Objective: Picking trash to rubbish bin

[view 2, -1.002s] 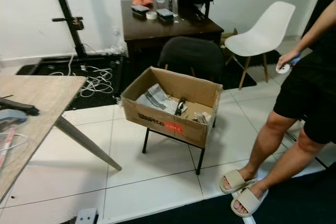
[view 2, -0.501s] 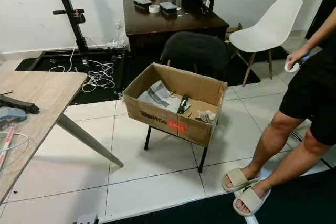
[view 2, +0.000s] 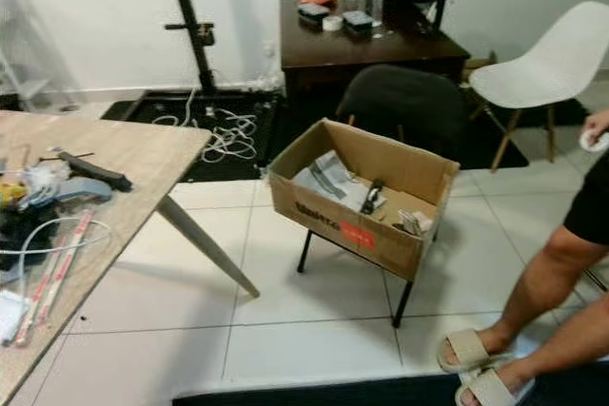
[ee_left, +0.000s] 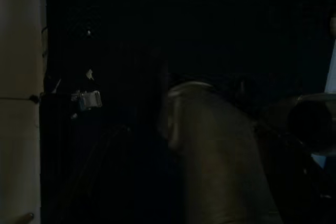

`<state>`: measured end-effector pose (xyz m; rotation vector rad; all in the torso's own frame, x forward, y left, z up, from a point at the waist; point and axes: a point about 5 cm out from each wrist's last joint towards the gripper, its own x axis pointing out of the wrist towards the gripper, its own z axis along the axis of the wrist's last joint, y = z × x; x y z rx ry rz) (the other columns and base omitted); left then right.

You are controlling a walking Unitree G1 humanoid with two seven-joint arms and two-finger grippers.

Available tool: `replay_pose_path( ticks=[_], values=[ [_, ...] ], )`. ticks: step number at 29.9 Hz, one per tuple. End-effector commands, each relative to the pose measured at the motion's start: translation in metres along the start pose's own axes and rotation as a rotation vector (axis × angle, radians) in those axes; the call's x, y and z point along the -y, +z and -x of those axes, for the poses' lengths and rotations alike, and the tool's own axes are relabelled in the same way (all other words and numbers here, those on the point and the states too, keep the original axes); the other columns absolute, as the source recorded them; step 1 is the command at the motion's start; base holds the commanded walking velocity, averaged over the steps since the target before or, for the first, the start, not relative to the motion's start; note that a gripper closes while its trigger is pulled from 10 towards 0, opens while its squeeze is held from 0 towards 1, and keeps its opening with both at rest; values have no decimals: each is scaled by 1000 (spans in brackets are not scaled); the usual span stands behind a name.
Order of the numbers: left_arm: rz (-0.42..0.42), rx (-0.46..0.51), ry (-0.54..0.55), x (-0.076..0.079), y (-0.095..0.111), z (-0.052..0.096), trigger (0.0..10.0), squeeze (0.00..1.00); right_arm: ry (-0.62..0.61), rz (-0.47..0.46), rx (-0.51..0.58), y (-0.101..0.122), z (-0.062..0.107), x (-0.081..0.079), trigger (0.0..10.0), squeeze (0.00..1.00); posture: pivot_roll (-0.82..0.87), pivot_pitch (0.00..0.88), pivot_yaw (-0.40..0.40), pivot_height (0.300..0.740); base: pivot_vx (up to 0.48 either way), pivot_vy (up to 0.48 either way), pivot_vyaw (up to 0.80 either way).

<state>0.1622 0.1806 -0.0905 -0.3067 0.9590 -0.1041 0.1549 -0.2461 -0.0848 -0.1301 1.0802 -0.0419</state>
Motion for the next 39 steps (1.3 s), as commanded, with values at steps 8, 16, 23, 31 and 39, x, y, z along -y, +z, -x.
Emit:
replay_pose_path(
  ticks=[8, 16, 23, 31, 39],
  values=[
    [14, -48, 18, -3, -15, 4, 10000, 0, 32, 14, -10, -2, -1, -9, 10000, 0, -121, 140, 31, 740, 0, 0, 794],
    [10, -60, 19, -4, -17, 4, 10000, 0, 30, 0, -14, -5, -1, -11, 10000, 0, -122, 144, 36, 740, 0, 0, 794],
    [1, -75, 11, -4, -19, 5, 10000, 0, 15, -16, -21, -6, -1, -11, 10000, 0, -120, 145, 37, 740, 0, -43, 113],
    [-11, -92, 8, -6, -22, 6, 10000, 0, 11, -8, -24, -6, -1, -12, 10000, 0, -118, 144, 40, 740, 0, -448, 0],
    [-22, -90, 48, -9, -22, 7, 10000, 0, 28, 25, -38, -8, -1, -13, 10000, 0, -118, 144, 42, 740, 0, -234, 197]
  ],
)
